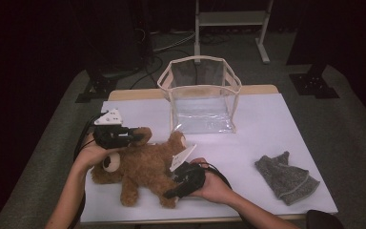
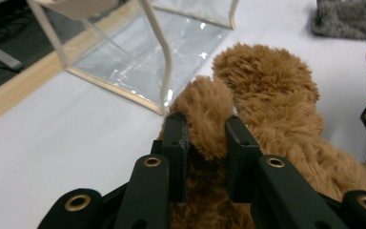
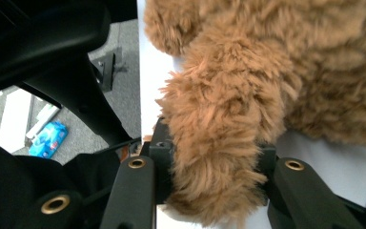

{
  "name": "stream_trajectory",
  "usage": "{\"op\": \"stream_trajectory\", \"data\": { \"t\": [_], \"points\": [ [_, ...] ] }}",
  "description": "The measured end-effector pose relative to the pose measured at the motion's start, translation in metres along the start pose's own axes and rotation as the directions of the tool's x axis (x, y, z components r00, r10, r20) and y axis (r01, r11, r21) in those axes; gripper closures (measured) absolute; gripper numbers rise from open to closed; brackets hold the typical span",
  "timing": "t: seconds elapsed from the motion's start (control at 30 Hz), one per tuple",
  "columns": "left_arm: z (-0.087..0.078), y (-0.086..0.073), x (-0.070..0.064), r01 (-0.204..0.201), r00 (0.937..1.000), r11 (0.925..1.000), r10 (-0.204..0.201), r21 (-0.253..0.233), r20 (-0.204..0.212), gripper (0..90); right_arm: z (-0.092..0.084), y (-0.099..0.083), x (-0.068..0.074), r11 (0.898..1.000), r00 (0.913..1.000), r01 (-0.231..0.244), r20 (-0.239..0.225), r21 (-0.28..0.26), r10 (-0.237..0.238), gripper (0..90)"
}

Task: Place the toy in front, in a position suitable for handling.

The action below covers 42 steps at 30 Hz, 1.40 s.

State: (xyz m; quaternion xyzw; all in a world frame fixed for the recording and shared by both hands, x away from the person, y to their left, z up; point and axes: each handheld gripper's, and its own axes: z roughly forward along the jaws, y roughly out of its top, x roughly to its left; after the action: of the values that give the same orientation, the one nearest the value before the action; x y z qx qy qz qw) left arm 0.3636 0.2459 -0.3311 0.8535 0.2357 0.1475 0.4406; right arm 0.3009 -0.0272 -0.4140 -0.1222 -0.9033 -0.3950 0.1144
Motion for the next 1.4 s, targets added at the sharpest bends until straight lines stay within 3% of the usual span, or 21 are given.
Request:
{"op": "stream_trajectory", "data": {
  "t": [0.2, 0.3, 0.33, 0.4, 0.47, 0.57, 0.6, 0.7, 0.77, 0.83, 0.87, 0.9, 0.93, 0.97, 1.03, 1.07, 1.1, 1.2, 1.27, 1.33, 1.4],
  "points": [
    [-0.014, 0.008, -0.005, 0.024, 0.9996, 0.9953, -0.022, -0.094, 0.017, 74.8, -0.025, 0.004, 0.004, 0.999, 0.9998, 0.020, -0.002, -0.034, -0.020, 65.8],
    [-0.015, 0.016, -0.010, 0.012, 0.9997, 0.9949, -0.010, -0.100, 0.022, 74.7, -0.037, 0.004, 0.007, 0.998, 0.9996, 0.021, -0.016, -0.057, -0.022, 65.9],
    [-0.016, 0.026, -0.017, -0.019, 0.9993, 0.9947, 0.022, -0.101, 0.031, 74.7, -0.053, 0.002, 0.011, 0.997, 0.9991, 0.035, -0.023, -0.073, -0.037, 65.8],
    [-0.015, 0.032, -0.021, -0.030, 0.9987, 0.9940, 0.034, -0.105, 0.037, 74.6, -0.059, 0.001, 0.012, 0.996, 0.9989, 0.039, -0.024, -0.077, -0.041, 65.7],
    [-0.012, 0.045, -0.030, -0.064, 0.9964, 0.9917, 0.069, -0.112, 0.048, 74.6, -0.077, -0.005, 0.015, 0.995, 0.9989, 0.041, -0.019, -0.090, -0.043, 65.7],
    [-0.001, 0.068, -0.047, -0.124, 0.9891, 0.9867, 0.132, -0.105, 0.065, 74.5, -0.109, -0.021, 0.018, 0.994, 0.9995, 0.030, 0.005, -0.106, -0.030, 65.6],
    [-0.001, 0.068, -0.047, -0.124, 0.9891, 0.9867, 0.132, -0.105, 0.065, 74.5, -0.109, -0.021, 0.018, 0.994, 0.9995, 0.030, 0.005, -0.106, -0.030, 65.6],
    [0.017, 0.091, -0.062, -0.179, 0.9768, 0.9787, 0.189, -0.101, 0.101, 74.6, -0.142, -0.044, 0.021, 0.993, 0.9991, 0.020, 0.039, -0.114, -0.016, 65.5],
    [0.022, 0.095, -0.066, -0.185, 0.9743, 0.9774, 0.196, -0.103, 0.111, 74.6, -0.149, -0.050, 0.022, 0.993, 0.9987, 0.016, 0.049, -0.117, -0.010, 65.5],
    [0.041, 0.109, -0.077, -0.217, 0.9626, 0.9712, 0.230, -0.098, 0.143, 74.5, -0.169, -0.069, 0.022, 0.992, 0.9977, -0.006, 0.066, -0.122, 0.014, 65.5],
    [0.041, 0.109, -0.077, -0.217, 0.9626, 0.9712, 0.230, -0.098, 0.143, 74.5, -0.169, -0.069, 0.022, 0.992, 0.9977, -0.006, 0.066, -0.122, 0.014, 65.5],
    [0.056, 0.117, -0.085, -0.233, 0.9546, 0.9684, 0.245, -0.088, 0.169, 74.6, -0.178, -0.084, 0.022, 0.992, 0.9964, -0.026, 0.077, -0.123, 0.036, 65.5],
    [0.056, 0.117, -0.085, -0.233, 0.9546, 0.9684, 0.245, -0.088, 0.169, 74.5, -0.178, -0.084, 0.022, 0.992, 0.9964, -0.026, 0.077, -0.123, 0.036, 65.5],
    [0.065, 0.120, -0.089, -0.239, 0.9501, 0.9673, 0.251, -0.084, 0.185, 74.5, -0.181, -0.090, 0.022, 0.992, 0.9958, -0.031, 0.081, -0.123, 0.041, 65.5],
    [0.087, 0.124, -0.098, -0.251, 0.9404, 0.9657, 0.259, -0.067, 0.220, 74.5, -0.187, -0.111, 0.020, 0.991, 0.9934, -0.066, 0.086, -0.116, 0.076, 65.3],
    [0.087, 0.124, -0.098, -0.251, 0.9404, 0.9657, 0.259, -0.067, 0.220, 74.5, -0.188, -0.118, 0.019, 0.991, 0.9923, -0.078, 0.087, -0.112, 0.088, 65.1],
    [0.103, 0.123, -0.103, -0.256, 0.9312, 0.9653, 0.260, -0.049, 0.255, 74.4, -0.189, -0.126, 0.018, 0.990, 0.9914, -0.088, 0.087, -0.109, 0.098, 64.7],
    [0.120, 0.119, -0.107, -0.257, 0.9269, 0.9661, 0.254, -0.024, 0.277, 74.3, -0.187, -0.143, 0.013, 0.989, 0.9870, -0.119, 0.097, -0.092, 0.128, 64.0],
    [0.142, 0.110, -0.110, -0.248, 0.9241, 0.9686, 0.234, 0.010, 0.302, 73.8, -0.181, -0.164, 0.003, 0.983, 0.9766, -0.170, 0.122, -0.067, 0.178, 62.8],
    [0.149, 0.108, -0.110, -0.241, 0.9225, 0.9704, 0.227, 0.008, 0.312, 73.0, -0.175, -0.175, -0.005, 0.978, 0.9703, -0.199, 0.128, -0.057, 0.205, 59.5],
    [0.150, 0.108, -0.109, -0.236, 0.9218, 0.9718, 0.222, 0.004, 0.318, 71.4, -0.174, -0.179, -0.008, 0.974, 0.9706, -0.215, 0.095, -0.070, 0.221, 51.8]
  ]
}}
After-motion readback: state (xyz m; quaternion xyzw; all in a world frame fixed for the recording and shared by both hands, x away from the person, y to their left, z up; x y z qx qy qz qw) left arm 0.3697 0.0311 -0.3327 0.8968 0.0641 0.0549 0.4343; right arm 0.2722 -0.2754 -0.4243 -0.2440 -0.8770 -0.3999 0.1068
